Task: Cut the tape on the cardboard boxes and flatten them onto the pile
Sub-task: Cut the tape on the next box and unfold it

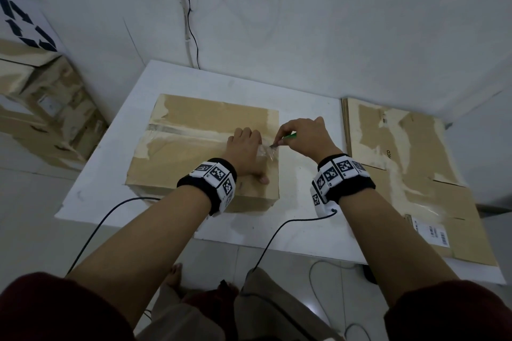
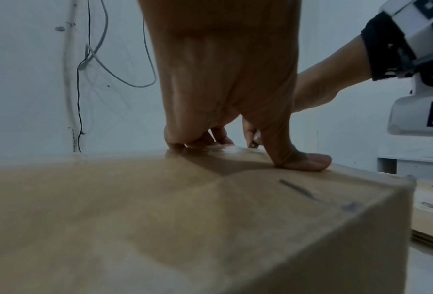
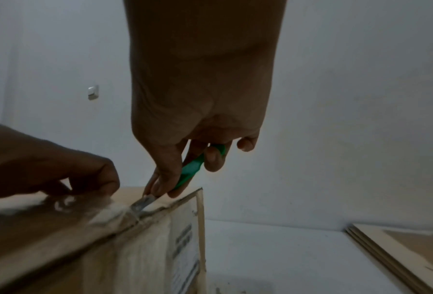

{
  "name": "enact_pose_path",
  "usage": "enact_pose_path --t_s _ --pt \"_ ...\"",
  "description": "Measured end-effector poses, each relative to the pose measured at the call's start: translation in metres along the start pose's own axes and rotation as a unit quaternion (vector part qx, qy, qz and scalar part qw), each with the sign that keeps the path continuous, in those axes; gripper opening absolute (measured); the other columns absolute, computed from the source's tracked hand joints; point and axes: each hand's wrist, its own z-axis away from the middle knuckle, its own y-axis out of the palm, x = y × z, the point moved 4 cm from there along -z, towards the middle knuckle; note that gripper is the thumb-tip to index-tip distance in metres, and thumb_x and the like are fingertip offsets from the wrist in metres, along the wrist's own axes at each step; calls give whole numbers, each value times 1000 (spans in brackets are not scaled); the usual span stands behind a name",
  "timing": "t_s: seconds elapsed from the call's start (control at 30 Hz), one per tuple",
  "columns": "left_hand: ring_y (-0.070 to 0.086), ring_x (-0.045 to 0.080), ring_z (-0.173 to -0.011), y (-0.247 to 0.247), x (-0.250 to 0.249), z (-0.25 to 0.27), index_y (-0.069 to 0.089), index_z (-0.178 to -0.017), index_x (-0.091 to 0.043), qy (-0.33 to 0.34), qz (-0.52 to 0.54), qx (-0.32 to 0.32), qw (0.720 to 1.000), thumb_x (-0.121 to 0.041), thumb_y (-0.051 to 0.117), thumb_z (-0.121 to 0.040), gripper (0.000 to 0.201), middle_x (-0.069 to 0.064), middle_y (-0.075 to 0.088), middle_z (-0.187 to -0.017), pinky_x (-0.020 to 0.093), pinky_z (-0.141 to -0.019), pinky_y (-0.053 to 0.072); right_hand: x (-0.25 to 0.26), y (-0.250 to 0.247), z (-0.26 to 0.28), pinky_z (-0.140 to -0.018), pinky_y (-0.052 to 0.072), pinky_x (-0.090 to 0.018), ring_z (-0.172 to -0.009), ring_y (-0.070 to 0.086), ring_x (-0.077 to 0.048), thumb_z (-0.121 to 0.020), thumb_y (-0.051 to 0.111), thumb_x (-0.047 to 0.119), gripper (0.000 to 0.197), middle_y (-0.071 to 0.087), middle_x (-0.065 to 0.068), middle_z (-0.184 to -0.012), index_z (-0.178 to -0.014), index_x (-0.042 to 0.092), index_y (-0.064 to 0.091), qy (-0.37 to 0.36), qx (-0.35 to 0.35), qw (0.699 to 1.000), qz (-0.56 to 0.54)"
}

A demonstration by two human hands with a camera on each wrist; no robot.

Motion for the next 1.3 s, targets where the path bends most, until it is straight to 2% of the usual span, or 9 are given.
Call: enact_pose_path --t_s 0.17,0.3,0.43,0.57,0.73,0.87,0.97,1.1,1.3 --pt "33 25 -116 0 0 0 42 -122 -13 5 5 4 1000 -47 89 -50 93 6 40 -124 35 -98 33 -18 12 17 -90 29 -37 -95 57 -6 -84 68 40 6 65 20 -85 -83 36 73 50 2 993 -104" --pt "32 27 -119 0 2 -2 41 -127 -11 -10 9 32 999 -50 88 -51 98 9 39 -127 37 -99 33 -23 28 27 -88 47 -40 -90 64 -11 -63 65 61 28 70 10 -77 -76 38 73 87 -5 954 -286" --pt "28 28 -121 4 0 -1 42 -130 -12 -13 2 56 998 -51 86 -53 98 10 36 -128 38 -100 31 -30 32 31 -98 46 -46 -93 67 -15 -76 73 29 8 73 7 -74 -73 37 75 113 28 931 -345" --pt "29 28 -118 3 -1 -1 44 -124 -14 -6 1 35 999 -49 86 -54 89 9 36 -125 37 -96 30 -29 38 32 -89 49 -37 -86 68 -12 -78 73 22 8 73 5 -78 -77 30 76 127 10 916 -380" --pt "28 25 -112 6 -2 1 43 -124 -17 13 -2 27 1000 -48 86 -54 88 5 35 -122 34 -91 29 -33 45 41 -58 43 -6 -65 64 4 -84 70 6 9 70 -1 -81 -91 5 75 148 13 879 -453" --pt "28 25 -111 5 -4 -2 44 -125 -19 27 -6 24 999 -49 87 -53 89 3 36 -121 35 -94 32 -30 49 38 -78 47 -22 -77 66 -6 -82 75 16 8 69 8 -72 -79 23 73 135 -30 893 -429" --pt "29 26 -112 5 -3 -2 45 -126 -19 24 -11 19 999 -49 87 -53 90 2 36 -121 35 -95 32 -26 51 39 -76 46 -18 -73 65 -2 -82 75 13 3 69 8 -74 -82 15 73 134 -39 887 -440" --pt "31 26 -113 -3 -10 -3 43 -126 -22 35 -29 -5 999 -47 87 -51 91 0 36 -122 33 -95 30 -34 55 41 -92 52 -32 -86 69 -14 -81 74 10 7 74 -1 -86 -78 16 73 146 -4 882 -448" --pt "40 23 -109 -22 -16 5 46 -120 -19 77 -104 -100 987 -51 85 -46 89 0 44 -120 35 -91 29 -31 57 37 -95 50 -38 -89 66 -17 -84 71 10 7 72 -1 -86 -78 12 68 155 -29 868 -470"
